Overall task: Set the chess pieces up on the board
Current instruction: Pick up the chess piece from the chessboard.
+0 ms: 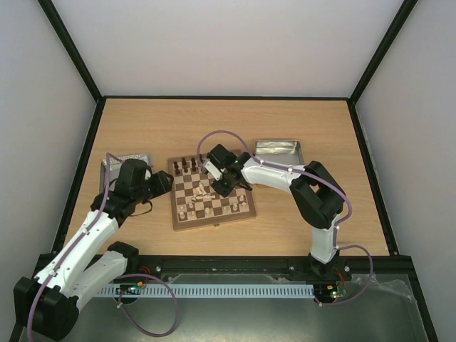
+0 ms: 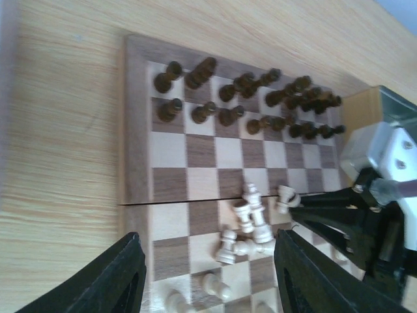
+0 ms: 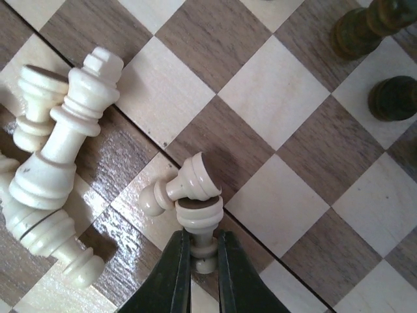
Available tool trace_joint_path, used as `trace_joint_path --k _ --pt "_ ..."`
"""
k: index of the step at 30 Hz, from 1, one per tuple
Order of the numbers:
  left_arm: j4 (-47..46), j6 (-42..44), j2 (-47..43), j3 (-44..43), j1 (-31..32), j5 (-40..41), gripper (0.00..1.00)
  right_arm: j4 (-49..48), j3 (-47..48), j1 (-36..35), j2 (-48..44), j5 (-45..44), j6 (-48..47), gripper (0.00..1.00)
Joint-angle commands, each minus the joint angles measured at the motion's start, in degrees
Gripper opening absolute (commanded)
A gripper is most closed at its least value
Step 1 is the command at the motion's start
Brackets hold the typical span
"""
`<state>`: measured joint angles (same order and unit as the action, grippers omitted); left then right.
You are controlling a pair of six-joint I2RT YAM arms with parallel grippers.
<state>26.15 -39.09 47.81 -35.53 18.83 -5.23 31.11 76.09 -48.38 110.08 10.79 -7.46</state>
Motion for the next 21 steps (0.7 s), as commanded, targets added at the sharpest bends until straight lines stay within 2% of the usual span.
trace_joint_path --k 1,7,16,21 --pt "-5.23 -1.45 0.64 2.32 -0.26 -8.99 0.57 -4.45 -4.18 0.22 -4.14 1.17 1.50 0.04" --pt "-19.10 -10.20 1.33 8.20 0.51 -19.28 0.62 -13.47 -9.69 0.22 -11.95 4.23 8.77 0.04" --pt "-34.80 -17.00 2.68 12.92 5.01 -19.96 0.70 -22.21 -14.67 0.22 -19.80 10.04 19.64 0.04" --pt "-42.04 -26.13 4.32 13.54 6.57 -20.97 0.75 -25.13 -15.87 0.22 -24.20 14.90 21.09 0.05"
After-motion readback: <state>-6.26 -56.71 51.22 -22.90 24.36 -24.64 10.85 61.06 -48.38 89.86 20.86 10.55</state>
